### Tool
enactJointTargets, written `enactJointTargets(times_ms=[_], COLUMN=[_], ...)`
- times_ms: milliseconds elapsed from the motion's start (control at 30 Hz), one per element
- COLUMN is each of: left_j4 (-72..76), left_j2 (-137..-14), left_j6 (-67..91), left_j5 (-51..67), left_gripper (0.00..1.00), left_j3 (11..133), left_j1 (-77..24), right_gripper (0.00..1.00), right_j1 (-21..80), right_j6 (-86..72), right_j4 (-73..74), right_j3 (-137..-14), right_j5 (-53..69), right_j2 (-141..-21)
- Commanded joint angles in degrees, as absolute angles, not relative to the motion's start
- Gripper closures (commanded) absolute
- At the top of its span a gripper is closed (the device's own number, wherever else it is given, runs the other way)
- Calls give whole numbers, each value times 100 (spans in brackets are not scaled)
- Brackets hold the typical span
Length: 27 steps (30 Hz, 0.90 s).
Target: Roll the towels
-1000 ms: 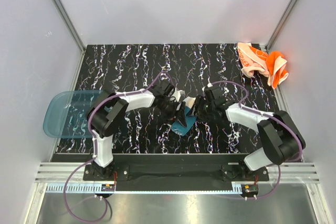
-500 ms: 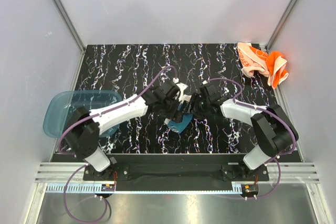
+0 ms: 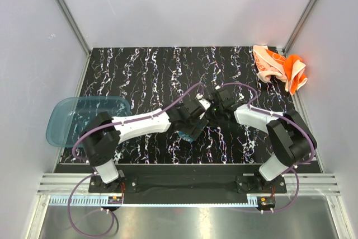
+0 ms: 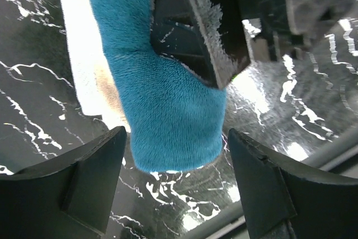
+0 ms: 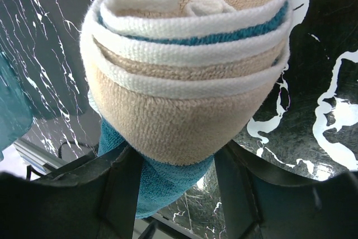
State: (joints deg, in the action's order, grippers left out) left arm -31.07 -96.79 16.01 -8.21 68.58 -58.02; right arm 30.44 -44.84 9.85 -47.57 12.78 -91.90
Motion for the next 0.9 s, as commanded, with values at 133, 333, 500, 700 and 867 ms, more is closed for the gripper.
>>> enactJointTargets(times_ms=[133,333,500,700,867], left_j4=[-2558,-2172,-2057,-1872,-1592], left_j2=[-10098,-10239,-10292,-10275,-10160], left_j6=[1670,1828,1819,1907,2065], left_j5=[-1265,-1284,-1029,-441,535], left_gripper=[25,47,59,63,65], left_j3=[6979,6627,6513,6364,6083], left_j1=[-5924,-5924,-5906,-5634,-5169], right_gripper=[42,42,40,27,11], right_j1=[3138,3138,3138,3129,3085], right_j6=[-4316,-4254,-4052,-3876,-3753], right_j4=[1714,1872,2231,3128,3919], right_j3=[-4702,-4772,-4930,-5369,-5827], right_j5=[870,888,818,205,-509], right_j2=[-9475,-9404,-9220,-8834,-8369])
